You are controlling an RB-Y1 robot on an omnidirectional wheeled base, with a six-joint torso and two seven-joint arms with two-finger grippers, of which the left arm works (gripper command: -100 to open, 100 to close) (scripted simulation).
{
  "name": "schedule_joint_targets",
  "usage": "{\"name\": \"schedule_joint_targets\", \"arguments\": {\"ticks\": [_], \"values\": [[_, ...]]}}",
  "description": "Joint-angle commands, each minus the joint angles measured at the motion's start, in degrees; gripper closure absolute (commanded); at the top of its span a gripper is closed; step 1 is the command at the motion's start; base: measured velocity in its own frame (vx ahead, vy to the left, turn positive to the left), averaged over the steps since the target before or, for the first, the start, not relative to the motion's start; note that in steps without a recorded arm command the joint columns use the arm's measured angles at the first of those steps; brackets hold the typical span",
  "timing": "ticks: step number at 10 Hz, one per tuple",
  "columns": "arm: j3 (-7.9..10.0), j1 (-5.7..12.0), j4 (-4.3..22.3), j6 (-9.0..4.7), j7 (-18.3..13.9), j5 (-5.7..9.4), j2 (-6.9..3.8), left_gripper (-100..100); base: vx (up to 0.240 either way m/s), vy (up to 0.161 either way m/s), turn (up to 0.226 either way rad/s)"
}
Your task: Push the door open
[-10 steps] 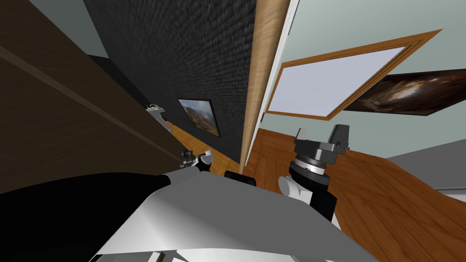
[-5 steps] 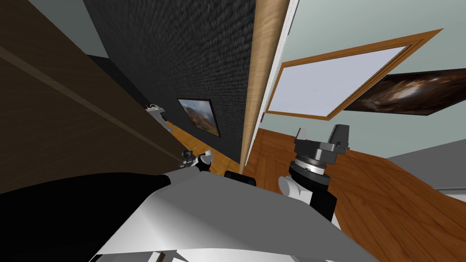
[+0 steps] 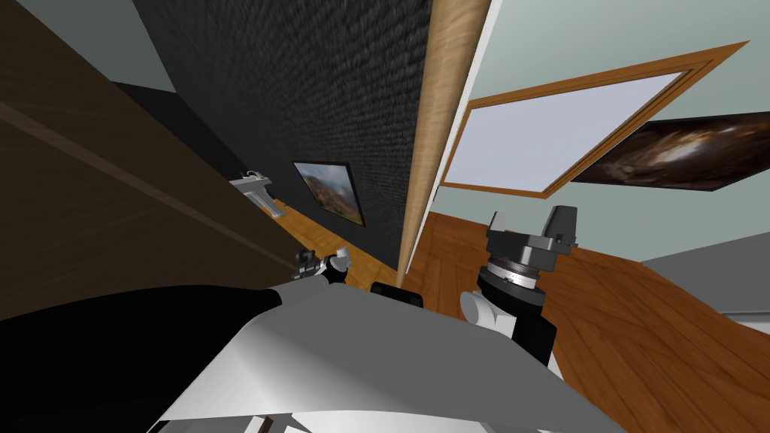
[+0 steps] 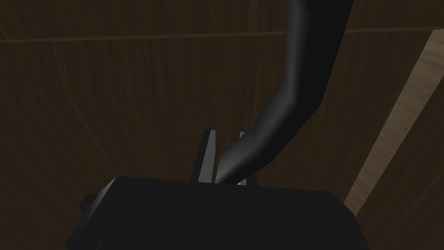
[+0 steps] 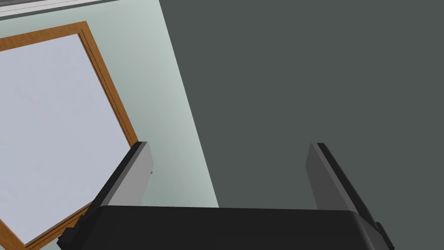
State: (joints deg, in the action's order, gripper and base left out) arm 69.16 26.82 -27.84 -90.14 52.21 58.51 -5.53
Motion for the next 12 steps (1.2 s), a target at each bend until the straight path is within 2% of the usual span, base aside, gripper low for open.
{"name": "schedule_joint_targets", "arguments": {"ticks": [1,10,11,12], "values": [[0.23,0.17,-0.4,0.13,0.2,0.35,0.88,100,0.0,0.017,0.013],[0.23,0.17,-0.4,0.13,0.2,0.35,0.88,100,0.0,0.002,0.002],[1.14,-0.17,-1.1,-0.04,0.3,1.01,-0.04,100,-0.001,0.01,0.007],[1.14,-0.17,-1.1,-0.04,0.3,1.01,-0.04,100,0.0,0.016,0.013]]}}
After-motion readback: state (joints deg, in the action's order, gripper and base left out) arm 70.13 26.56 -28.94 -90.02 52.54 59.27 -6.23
